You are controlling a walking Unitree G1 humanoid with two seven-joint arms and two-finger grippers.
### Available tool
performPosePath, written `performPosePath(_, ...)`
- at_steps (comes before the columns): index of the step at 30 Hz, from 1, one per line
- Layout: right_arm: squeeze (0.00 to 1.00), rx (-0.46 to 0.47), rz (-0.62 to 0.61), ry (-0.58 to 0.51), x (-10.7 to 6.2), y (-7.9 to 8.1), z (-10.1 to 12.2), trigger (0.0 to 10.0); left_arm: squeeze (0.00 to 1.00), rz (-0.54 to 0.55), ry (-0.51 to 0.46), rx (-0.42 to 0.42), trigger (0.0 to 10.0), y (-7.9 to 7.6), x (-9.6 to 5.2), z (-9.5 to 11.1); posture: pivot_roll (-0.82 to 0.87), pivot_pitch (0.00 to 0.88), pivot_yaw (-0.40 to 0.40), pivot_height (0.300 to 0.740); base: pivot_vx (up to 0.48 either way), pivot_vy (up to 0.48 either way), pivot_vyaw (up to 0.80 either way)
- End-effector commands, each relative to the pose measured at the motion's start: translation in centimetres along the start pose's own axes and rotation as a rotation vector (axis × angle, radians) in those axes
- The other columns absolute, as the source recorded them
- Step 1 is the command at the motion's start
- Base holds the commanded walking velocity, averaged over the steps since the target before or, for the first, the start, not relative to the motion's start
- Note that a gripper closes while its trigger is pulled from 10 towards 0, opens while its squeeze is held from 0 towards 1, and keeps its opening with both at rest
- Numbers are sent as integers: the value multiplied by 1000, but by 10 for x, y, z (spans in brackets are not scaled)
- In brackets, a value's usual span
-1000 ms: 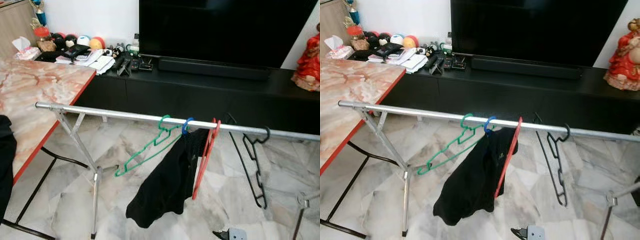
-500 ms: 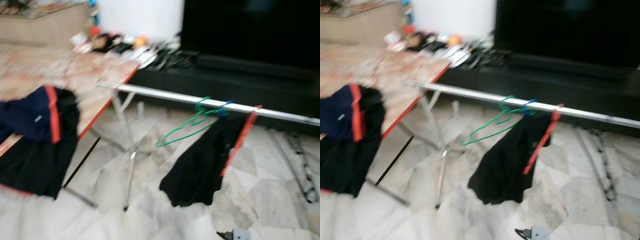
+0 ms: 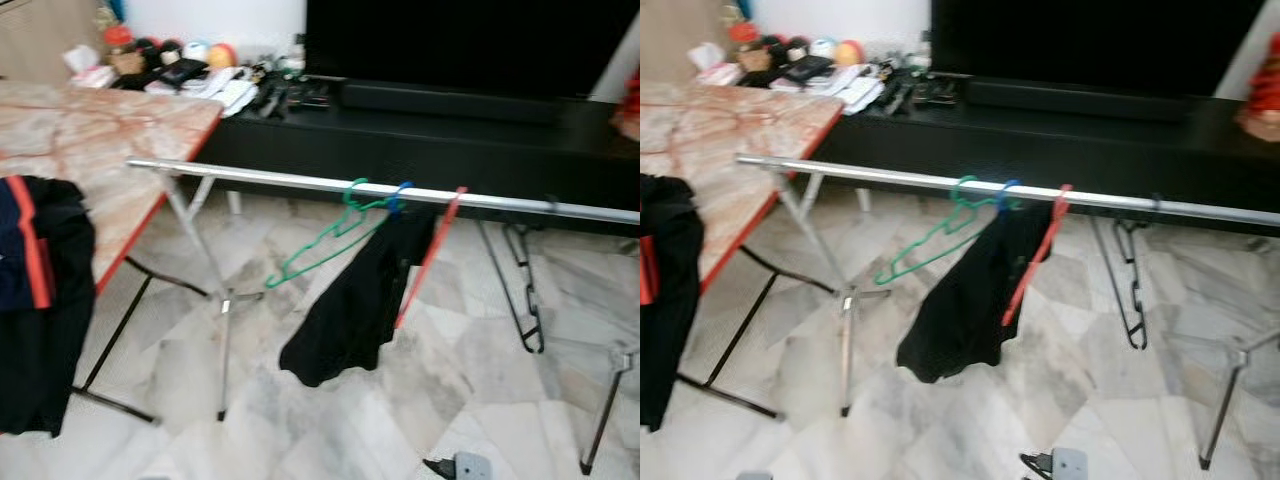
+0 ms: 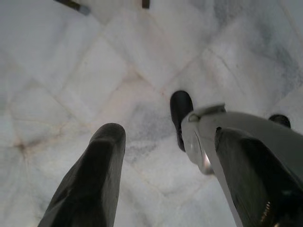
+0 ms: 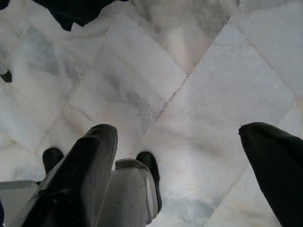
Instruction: Hang hanger
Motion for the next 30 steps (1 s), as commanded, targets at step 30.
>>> performPosePath(30,0,-39,-55,9,-2,-13,-6,10000,0,3,36,12,10000,3,-1,-6,-46,150,-24,740,0,-478,-374)
Point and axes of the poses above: a point about 5 cm out from each wrist's last joint towards the gripper, its own x axis pointing out of the wrist towards the gripper, its own z axis along the axis of the wrist's last joint, y = z × x, the point moved 5 cm from there along x, pointing out of the wrist towards the gripper, and after that the axes turned 10 degrees about -x, right-handed, at the moved point
